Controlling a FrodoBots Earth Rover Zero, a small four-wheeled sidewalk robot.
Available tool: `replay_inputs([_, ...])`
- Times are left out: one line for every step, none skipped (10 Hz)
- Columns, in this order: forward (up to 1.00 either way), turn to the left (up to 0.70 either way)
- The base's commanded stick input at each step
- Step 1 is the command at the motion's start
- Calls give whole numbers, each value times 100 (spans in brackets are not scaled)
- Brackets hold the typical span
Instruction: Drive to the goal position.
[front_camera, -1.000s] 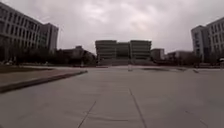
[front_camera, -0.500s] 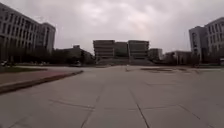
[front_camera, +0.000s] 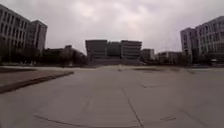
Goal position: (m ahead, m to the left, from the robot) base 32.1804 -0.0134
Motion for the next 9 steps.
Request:
replay_inputs([100, 0])
replay_inputs([100, 0])
replay_inputs([100, 0])
replay_inputs([100, 0])
replay_inputs([100, 0])
replay_inputs([100, 0])
replay_inputs([100, 0])
replay_inputs([100, 0])
replay_inputs([100, 0])
